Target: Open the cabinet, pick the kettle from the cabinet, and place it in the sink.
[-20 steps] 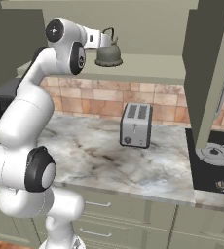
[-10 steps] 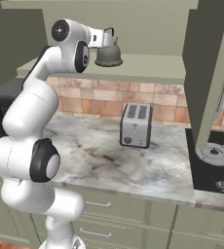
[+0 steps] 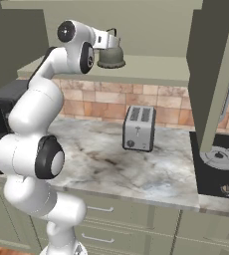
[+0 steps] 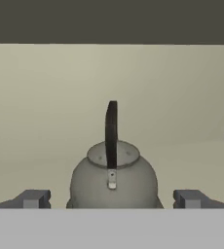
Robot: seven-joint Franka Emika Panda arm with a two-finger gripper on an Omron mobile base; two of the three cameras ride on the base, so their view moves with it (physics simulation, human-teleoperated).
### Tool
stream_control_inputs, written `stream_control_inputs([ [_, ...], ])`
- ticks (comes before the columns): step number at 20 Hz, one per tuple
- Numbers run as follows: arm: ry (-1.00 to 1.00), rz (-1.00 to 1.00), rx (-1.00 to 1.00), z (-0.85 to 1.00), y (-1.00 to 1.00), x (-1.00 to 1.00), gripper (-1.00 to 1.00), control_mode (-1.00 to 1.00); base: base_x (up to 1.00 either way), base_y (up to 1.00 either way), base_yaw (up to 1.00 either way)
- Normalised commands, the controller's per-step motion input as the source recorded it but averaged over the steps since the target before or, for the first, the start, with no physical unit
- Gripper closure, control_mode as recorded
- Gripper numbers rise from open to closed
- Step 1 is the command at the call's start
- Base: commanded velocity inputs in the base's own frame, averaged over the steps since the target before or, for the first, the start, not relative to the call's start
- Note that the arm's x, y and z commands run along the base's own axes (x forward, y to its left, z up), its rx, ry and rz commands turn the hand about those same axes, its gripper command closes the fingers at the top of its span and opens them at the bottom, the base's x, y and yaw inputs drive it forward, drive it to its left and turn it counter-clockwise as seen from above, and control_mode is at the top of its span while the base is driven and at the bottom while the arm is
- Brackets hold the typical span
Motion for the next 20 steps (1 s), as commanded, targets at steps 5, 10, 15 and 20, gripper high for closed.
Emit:
stream_control_inputs([
  [5, 0.0, 0.0, 0.01, 0.0, -0.05, 0.15, -1.0, -1.0, 0.0, 0.0, 0.0],
  [10, 0.0, 0.0, 0.01, 0.0, -0.06, 0.16, -1.0, -1.0, 0.0, 0.0, 0.0],
  [15, 0.0, 0.0, 0.02, -0.04, -0.01, 0.07, -1.0, -1.0, 0.0, 0.0, 0.0],
  [20, 0.0, 0.0, 0.03, -0.04, -0.02, 0.12, -1.0, -1.0, 0.0, 0.0, 0.0],
])
